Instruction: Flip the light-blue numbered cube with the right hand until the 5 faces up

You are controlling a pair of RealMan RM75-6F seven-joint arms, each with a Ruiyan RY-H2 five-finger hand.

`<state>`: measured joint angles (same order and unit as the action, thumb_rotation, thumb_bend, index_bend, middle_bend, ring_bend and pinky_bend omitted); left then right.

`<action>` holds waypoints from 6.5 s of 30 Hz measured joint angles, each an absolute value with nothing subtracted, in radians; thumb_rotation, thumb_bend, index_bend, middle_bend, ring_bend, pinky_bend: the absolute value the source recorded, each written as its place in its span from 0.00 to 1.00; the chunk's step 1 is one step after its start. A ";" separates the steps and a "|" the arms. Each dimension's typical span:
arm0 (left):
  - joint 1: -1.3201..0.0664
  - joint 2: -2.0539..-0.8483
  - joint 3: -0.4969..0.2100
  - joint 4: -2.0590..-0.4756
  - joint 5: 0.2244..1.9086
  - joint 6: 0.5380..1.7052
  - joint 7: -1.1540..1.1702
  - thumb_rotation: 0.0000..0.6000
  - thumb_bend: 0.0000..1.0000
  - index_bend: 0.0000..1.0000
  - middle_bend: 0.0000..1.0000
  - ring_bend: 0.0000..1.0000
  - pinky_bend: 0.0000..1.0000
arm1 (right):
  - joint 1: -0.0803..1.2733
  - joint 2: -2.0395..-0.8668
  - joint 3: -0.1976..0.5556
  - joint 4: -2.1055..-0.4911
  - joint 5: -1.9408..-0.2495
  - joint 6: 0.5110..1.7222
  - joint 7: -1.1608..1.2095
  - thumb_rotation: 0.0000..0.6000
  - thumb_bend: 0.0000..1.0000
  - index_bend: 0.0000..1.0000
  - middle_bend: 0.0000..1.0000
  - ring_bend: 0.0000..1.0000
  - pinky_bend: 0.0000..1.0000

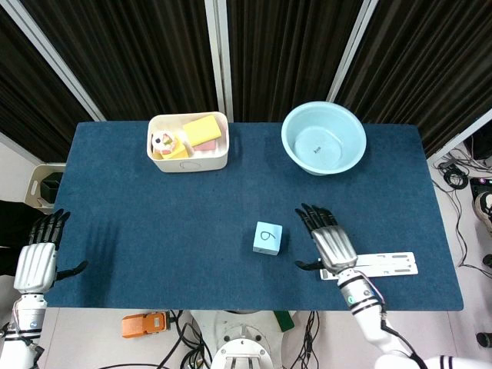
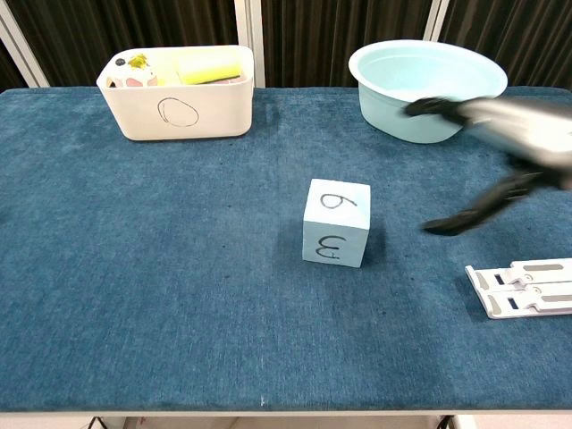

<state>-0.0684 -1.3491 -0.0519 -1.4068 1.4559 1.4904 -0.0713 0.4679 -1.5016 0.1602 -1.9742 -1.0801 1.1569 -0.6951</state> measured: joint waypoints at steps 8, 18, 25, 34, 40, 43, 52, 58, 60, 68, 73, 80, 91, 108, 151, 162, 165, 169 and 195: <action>-0.067 -1.360 -0.052 -1.380 1.447 1.480 -0.090 1.00 0.01 0.01 0.00 0.00 0.00 | 0.626 -1.701 0.228 -1.887 -0.852 1.145 -0.836 0.82 0.22 0.00 0.05 0.00 0.12; -0.068 -1.369 -0.053 -1.357 1.440 1.467 -0.106 1.00 0.01 0.01 0.00 0.00 0.00 | 0.733 -1.813 0.271 -1.754 -0.719 1.190 -0.924 0.82 0.22 0.05 0.10 0.03 0.14; -0.067 -1.375 -0.054 -1.343 1.435 1.461 -0.117 1.00 0.01 0.01 0.00 0.00 0.00 | 0.775 -1.829 0.285 -1.725 -0.633 1.203 -0.956 0.83 0.27 0.30 0.27 0.18 0.19; -0.059 -1.376 -0.051 -1.331 1.426 1.455 -0.130 1.00 0.01 0.01 0.00 0.00 0.00 | 0.790 -1.800 0.289 -1.706 -0.628 1.126 -0.856 0.85 0.44 0.56 0.43 0.32 0.24; -0.056 -1.374 -0.051 -1.333 1.424 1.456 -0.128 1.00 0.01 0.01 0.00 0.00 0.00 | 0.770 -1.753 0.285 -1.701 -0.731 1.050 -0.686 0.85 0.45 0.58 0.44 0.32 0.24; -0.056 -1.373 -0.050 -1.337 1.425 1.455 -0.123 1.00 0.01 0.01 0.00 0.00 0.00 | 0.752 -1.731 0.285 -1.688 -0.822 1.008 -0.551 0.85 0.45 0.58 0.44 0.30 0.24; -0.058 -1.367 -0.049 -1.367 1.421 1.445 -0.094 1.00 0.01 0.01 0.00 0.00 0.00 | 0.711 -1.713 0.266 -1.500 -1.172 0.925 0.014 0.85 0.45 0.55 0.44 0.26 0.19; -0.060 -1.357 -0.050 -1.390 1.415 1.438 -0.073 1.00 0.01 0.01 0.00 0.00 0.00 | 0.704 -1.765 0.227 -1.236 -1.367 0.944 0.429 0.86 0.41 0.55 0.44 0.25 0.17; -0.062 -1.354 -0.050 -1.397 1.413 1.434 -0.065 1.00 0.01 0.01 0.00 0.00 0.00 | 0.705 -1.796 0.211 -1.124 -1.420 0.964 0.567 0.86 0.38 0.55 0.44 0.25 0.16; -0.067 -1.346 -0.051 -1.418 1.407 1.424 -0.044 1.00 0.01 0.01 0.00 0.00 0.00 | 0.715 -1.933 0.145 -0.759 -1.554 1.058 0.927 0.86 0.34 0.53 0.44 0.25 0.15; -0.070 -1.342 -0.053 -1.424 1.406 1.421 -0.040 1.00 0.01 0.01 0.00 0.00 0.00 | 0.717 -1.985 0.109 -0.647 -1.590 1.119 1.021 0.85 0.30 0.47 0.44 0.21 0.11; -0.072 -1.342 -0.052 -1.425 1.406 1.416 -0.040 1.00 0.01 0.01 0.00 0.00 0.00 | 0.701 -1.975 0.075 -0.621 -1.600 1.143 1.024 0.85 0.29 0.33 0.39 0.15 0.04; -0.071 -1.343 -0.051 -1.417 1.407 1.419 -0.050 1.00 0.01 0.01 0.00 0.00 0.00 | 0.679 -1.841 0.031 -0.780 -1.612 1.133 0.897 0.85 0.26 0.00 0.08 0.00 0.00; -0.075 -1.348 -0.051 -1.408 1.419 1.424 -0.061 1.00 0.01 0.01 0.00 0.00 0.00 | 0.652 -1.451 0.068 -1.461 -1.362 1.012 0.119 0.79 0.24 0.00 0.07 0.00 0.00; -0.050 -1.360 -0.039 -1.369 1.408 1.428 -0.097 1.00 0.01 0.01 0.00 0.00 0.00 | 0.845 -1.596 0.187 -1.594 -0.695 0.997 -0.452 0.77 0.50 0.54 0.35 0.21 0.08; -0.058 -1.357 -0.042 -1.392 1.413 1.423 -0.075 1.00 0.01 0.01 0.00 0.00 0.00 | 0.717 -1.635 0.179 -1.395 -1.143 0.994 0.234 0.77 0.50 0.50 0.35 0.20 0.04; -0.059 -1.354 -0.042 -1.402 1.413 1.422 -0.066 1.00 0.01 0.01 0.00 0.00 0.00 | 0.693 -1.677 0.162 -1.267 -1.260 1.016 0.436 0.77 0.47 0.49 0.35 0.18 0.03; -0.061 -1.349 -0.043 -1.414 1.412 1.420 -0.055 1.00 0.01 0.01 0.00 0.00 0.00 | 0.672 -1.753 0.139 -1.066 -1.373 1.053 0.662 0.77 0.42 0.46 0.35 0.16 0.02; -0.068 -1.338 -0.044 -1.426 1.403 1.406 -0.043 1.00 0.01 0.01 0.00 0.00 0.00 | 0.622 -1.939 0.037 -0.649 -1.558 1.150 1.017 0.74 0.32 0.01 0.14 0.00 0.00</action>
